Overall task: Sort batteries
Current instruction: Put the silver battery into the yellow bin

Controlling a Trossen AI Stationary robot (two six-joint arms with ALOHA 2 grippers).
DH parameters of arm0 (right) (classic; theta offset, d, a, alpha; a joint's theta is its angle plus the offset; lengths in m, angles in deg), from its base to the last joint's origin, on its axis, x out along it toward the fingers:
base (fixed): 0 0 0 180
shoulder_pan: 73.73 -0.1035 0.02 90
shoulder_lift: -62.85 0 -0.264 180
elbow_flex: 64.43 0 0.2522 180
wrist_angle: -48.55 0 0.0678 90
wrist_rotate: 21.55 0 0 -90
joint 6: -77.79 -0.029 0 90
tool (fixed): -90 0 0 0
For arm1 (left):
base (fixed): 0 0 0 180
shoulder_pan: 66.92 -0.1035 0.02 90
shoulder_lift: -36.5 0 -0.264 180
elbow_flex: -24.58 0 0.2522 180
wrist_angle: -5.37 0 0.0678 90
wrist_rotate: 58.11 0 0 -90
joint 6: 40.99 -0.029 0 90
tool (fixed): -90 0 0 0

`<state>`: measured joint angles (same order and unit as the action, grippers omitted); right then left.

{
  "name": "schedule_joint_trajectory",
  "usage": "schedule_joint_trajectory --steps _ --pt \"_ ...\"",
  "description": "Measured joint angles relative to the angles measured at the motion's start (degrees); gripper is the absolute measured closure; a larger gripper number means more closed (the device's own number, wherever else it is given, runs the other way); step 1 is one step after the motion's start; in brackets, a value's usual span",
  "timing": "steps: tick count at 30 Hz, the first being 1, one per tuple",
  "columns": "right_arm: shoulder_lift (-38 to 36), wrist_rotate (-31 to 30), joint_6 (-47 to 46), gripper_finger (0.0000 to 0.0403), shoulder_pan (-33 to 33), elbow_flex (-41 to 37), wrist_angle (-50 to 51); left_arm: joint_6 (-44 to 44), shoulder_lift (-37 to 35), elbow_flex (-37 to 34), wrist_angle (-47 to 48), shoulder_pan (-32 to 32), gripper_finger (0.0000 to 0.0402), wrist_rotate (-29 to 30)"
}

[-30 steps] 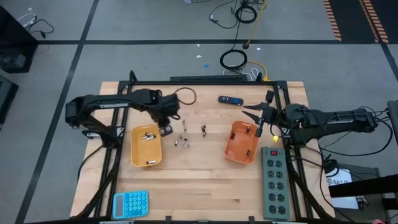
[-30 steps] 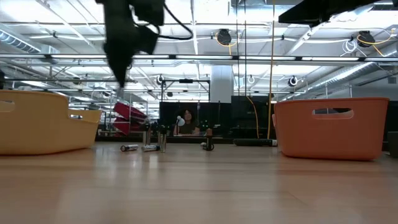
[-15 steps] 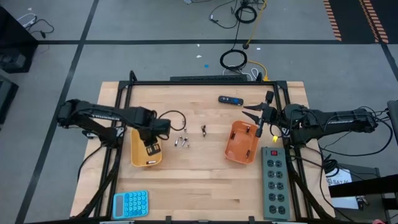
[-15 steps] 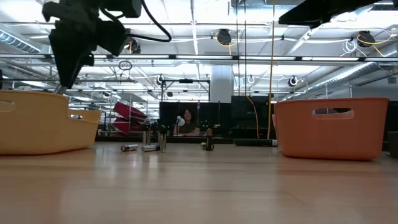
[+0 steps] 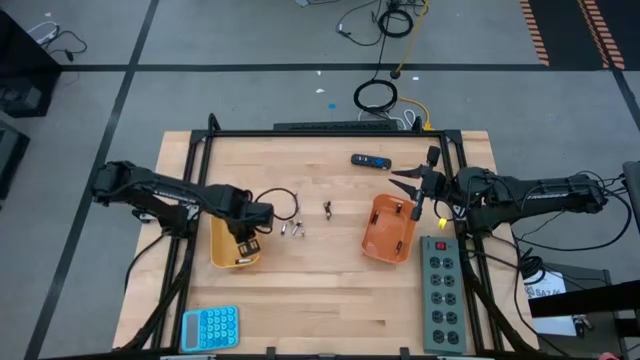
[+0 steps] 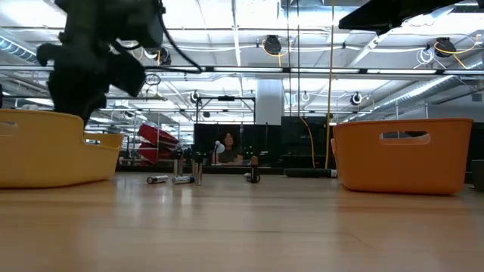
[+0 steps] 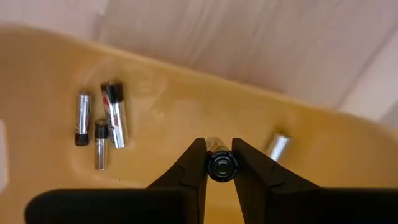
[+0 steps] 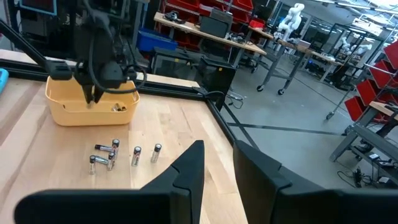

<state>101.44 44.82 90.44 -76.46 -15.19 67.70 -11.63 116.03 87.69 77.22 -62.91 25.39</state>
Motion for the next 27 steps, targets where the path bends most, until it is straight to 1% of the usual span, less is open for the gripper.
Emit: schedule_joint_trajectory --steps 5,10,13,16,19,22,24,26,27 --pt "0.00 0.01 0.00 0.0326 0.02 0.00 0.10 0.11 -0.02 -2.67 -0.16 -0.10 0.0337 -0.26" --pt "0.00 -0.01 0.02 0.0326 0.02 0.00 -0.06 0.40 0.00 -5.21 -0.16 -1.22 0.0337 -5.77" --pt "0.00 -0.01 0.01 0.0326 0.00 0.00 -0.12 1.61 0.22 -5.77 -0.19 -1.77 0.0333 -6.32" --pt "0.00 -0.01 0.00 0.0326 0.02 0.00 -0.10 2.14 0.22 -5.73 -0.82 -1.77 0.0308 -6.46" --pt "0.00 -0.01 0.00 0.0326 0.01 0.00 -0.07 3.28 0.22 -5.53 -0.12 -1.64 0.0267 -7.06" --pt "0.00 -0.01 0.00 0.0326 0.01 0.00 -0.05 3.03 0.22 -2.48 3.24 -1.64 0.0235 -9.94" --pt "0.00 -0.02 0.01 0.0326 0.01 0.00 -0.20 2.87 0.22 1.05 5.34 -1.66 0.0225 -9.73" --pt "0.00 -0.01 0.07 0.0326 -0.01 0.00 -0.90 2.04 0.22 4.96 5.92 -1.75 0.0221 -6.46" --pt "-0.01 -0.03 0.09 0.0326 0.01 0.00 -0.95 1.63 0.22 6.72 5.66 -1.75 0.0221 -3.73"
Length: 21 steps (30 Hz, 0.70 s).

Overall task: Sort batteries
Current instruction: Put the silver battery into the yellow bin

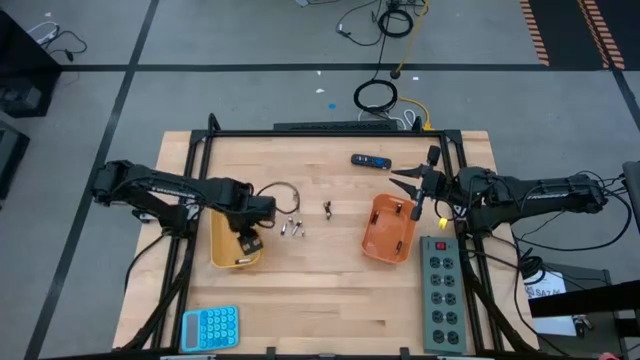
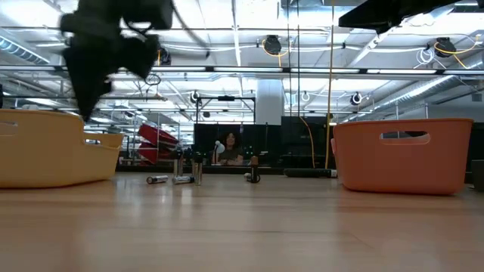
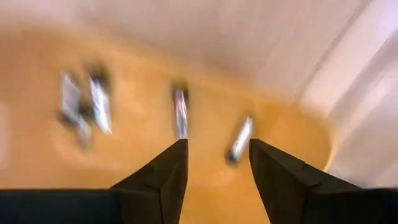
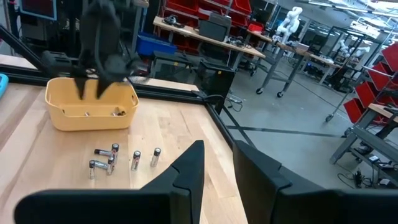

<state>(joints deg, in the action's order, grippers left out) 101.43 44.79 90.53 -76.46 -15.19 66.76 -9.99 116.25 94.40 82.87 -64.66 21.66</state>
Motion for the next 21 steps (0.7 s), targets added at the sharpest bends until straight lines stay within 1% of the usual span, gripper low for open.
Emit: schedule_joint_trajectory --steps 2,3,5,7,10,12,17,21 --pt "0.00 0.00 0.02 0.0326 0.00 0.00 0.05 -1.67 0.48 2.34 -0.26 -0.14 0.0220 6.28" --pt "0.01 0.00 0.00 0.0326 0.00 0.00 0.21 -2.85 1.14 3.31 -0.29 -0.44 0.0220 8.37" --pt "0.01 0.00 0.02 0.0326 -0.01 0.00 0.42 -4.60 2.71 4.23 -0.84 -1.37 0.0219 10.15" --pt "0.01 0.00 0.00 0.0326 -0.01 0.00 0.48 -6.36 4.46 4.25 -3.87 -2.21 0.0219 10.40" --pt "0.03 0.00 -0.02 0.0326 0.00 0.00 0.50 -11.05 7.34 4.27 -11.51 -2.69 0.0219 10.20" --pt "0.03 0.00 -0.02 0.0326 -0.01 0.00 0.60 -14.21 9.12 4.27 -14.83 -2.64 0.0219 10.09" --pt "0.03 0.00 -0.02 0.0326 -0.01 0.00 1.21 -20.07 13.14 4.27 -17.59 -2.71 0.0215 11.30" --pt "0.03 0.00 -0.02 0.0326 -0.01 0.00 1.27 -21.30 15.23 4.27 -20.04 -2.88 0.0186 12.18"
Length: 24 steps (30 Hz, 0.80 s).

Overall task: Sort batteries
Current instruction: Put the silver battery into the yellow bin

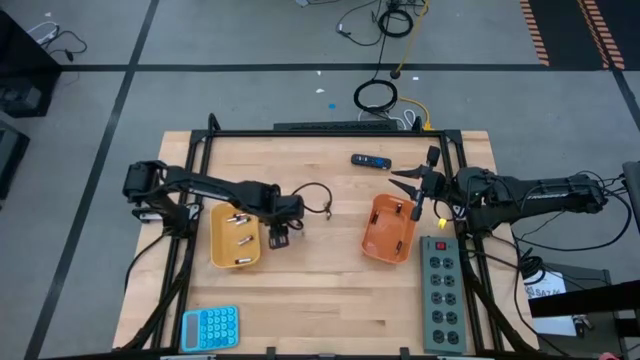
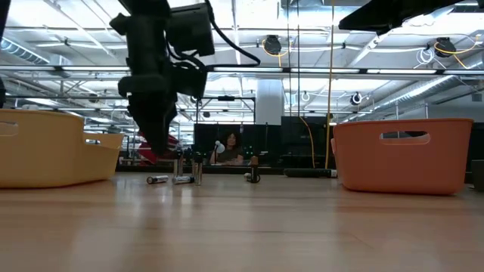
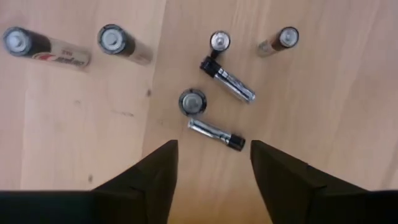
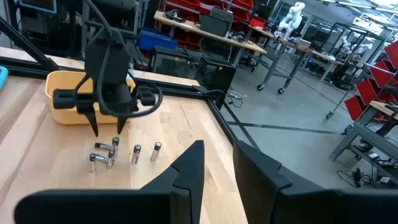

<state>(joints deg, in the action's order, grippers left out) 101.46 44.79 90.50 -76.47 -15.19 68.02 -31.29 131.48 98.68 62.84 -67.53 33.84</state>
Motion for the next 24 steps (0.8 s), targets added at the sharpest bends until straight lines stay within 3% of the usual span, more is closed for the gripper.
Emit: schedule_joint_trajectory --steps 5,10,16,24 --pt "0.00 0.00 -0.01 0.0326 0.00 0.00 0.15 0.00 1.65 0.00 -2.56 -1.44 0.0138 1.33" --pt "0.00 0.00 -0.02 0.0326 0.02 0.00 0.18 -1.28 2.04 0.00 -5.02 -2.37 0.0130 1.03" --pt "0.00 -0.01 -0.02 0.0326 0.02 0.00 0.63 -1.21 2.04 -1.74 -9.17 -2.96 0.0158 -1.26" --pt "0.00 -0.02 -0.02 0.0326 0.02 0.00 0.63 -1.02 2.04 -2.82 -12.33 -2.92 0.0234 -1.30"
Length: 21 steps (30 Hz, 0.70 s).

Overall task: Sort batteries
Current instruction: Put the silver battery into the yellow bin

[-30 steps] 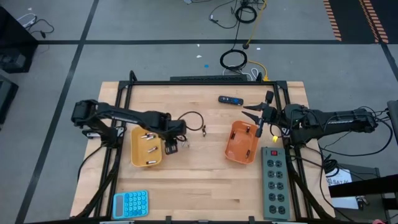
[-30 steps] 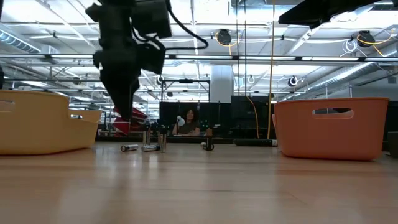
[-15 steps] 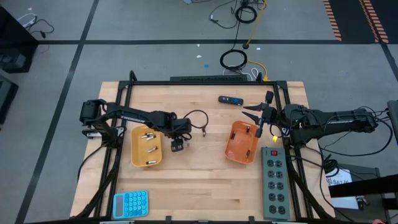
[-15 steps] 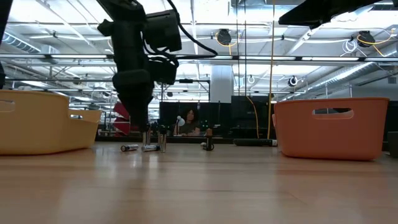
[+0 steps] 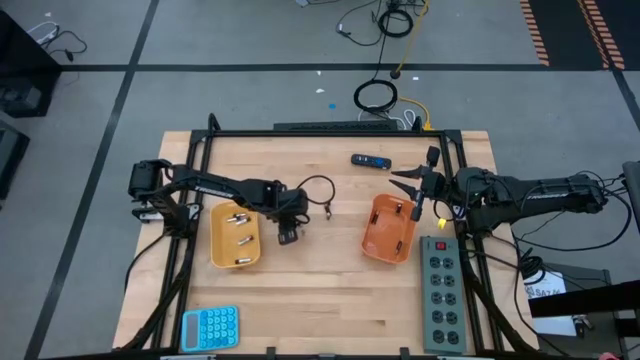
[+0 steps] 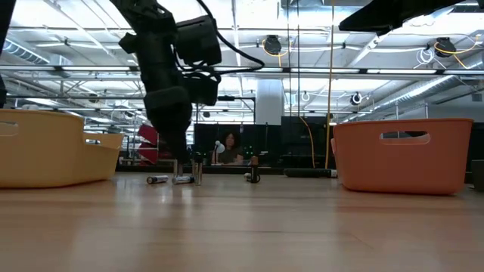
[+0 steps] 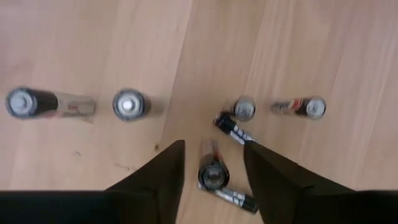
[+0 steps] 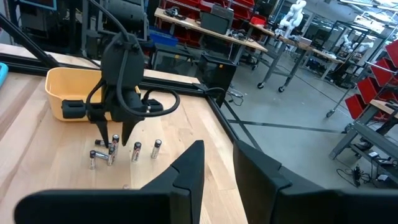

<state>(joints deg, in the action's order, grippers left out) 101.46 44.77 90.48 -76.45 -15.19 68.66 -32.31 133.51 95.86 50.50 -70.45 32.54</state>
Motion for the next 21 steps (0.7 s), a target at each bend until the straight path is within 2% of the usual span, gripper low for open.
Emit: schedule_joint_trajectory --steps 8,16,21 --pt "0.00 0.00 -0.11 0.0326 0.00 0.00 0.42 -0.04 -0.01 0.04 0.86 0.02 0.0342 0.13" --pt "0.00 0.00 -0.20 0.0326 0.00 0.00 0.44 -0.07 -0.02 0.25 2.04 0.02 0.0345 0.26" --pt "0.00 -0.02 -0.21 0.0326 0.00 0.00 0.46 -0.16 -2.22 4.48 8.67 0.00 0.0345 0.32"
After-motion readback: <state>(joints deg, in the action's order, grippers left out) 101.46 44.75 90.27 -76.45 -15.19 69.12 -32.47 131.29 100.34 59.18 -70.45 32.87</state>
